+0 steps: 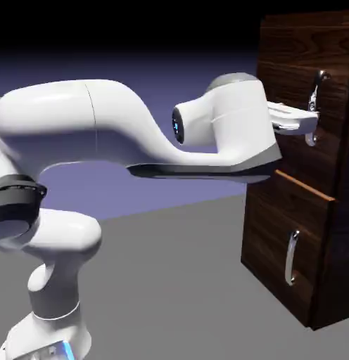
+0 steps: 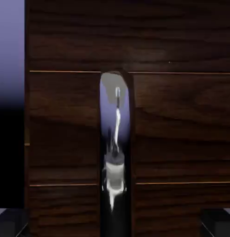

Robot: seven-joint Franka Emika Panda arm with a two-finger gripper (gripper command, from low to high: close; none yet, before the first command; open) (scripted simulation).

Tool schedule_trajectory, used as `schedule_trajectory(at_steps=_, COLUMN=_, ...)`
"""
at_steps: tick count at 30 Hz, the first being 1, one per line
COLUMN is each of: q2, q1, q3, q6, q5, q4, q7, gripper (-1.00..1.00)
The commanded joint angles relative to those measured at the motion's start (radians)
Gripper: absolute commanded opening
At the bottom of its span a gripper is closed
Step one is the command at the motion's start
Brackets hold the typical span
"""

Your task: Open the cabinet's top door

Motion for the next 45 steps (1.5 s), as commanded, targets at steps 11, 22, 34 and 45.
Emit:
schedule_trajectory(at_steps=11, q2=0.072, q1=-0.058, q3=0.049, q6=-0.106, q5=0.07, q4=-0.044, q7=0.008, gripper=-1.0)
schedule_trajectory(at_steps=22, q2=0.063, q1=-0.454, q3=0.404, q6=-0.333, q5=0.353, q4=-0.317, q7=-0.087, gripper=-1.0)
schedule_trajectory(at_steps=34, q2=-0.082, q1=-0.688, q3=0.839, q6=-0.76, q5=0.818, q4=-0.587, q7=-0.263, gripper=-1.0)
schedule_trajectory(at_steps=45, q2=-0.048, q1=-0.7, q3=1.221, q6=-1.237, q5=1.218, q4=-0.599, q7=-0.287, gripper=-1.0)
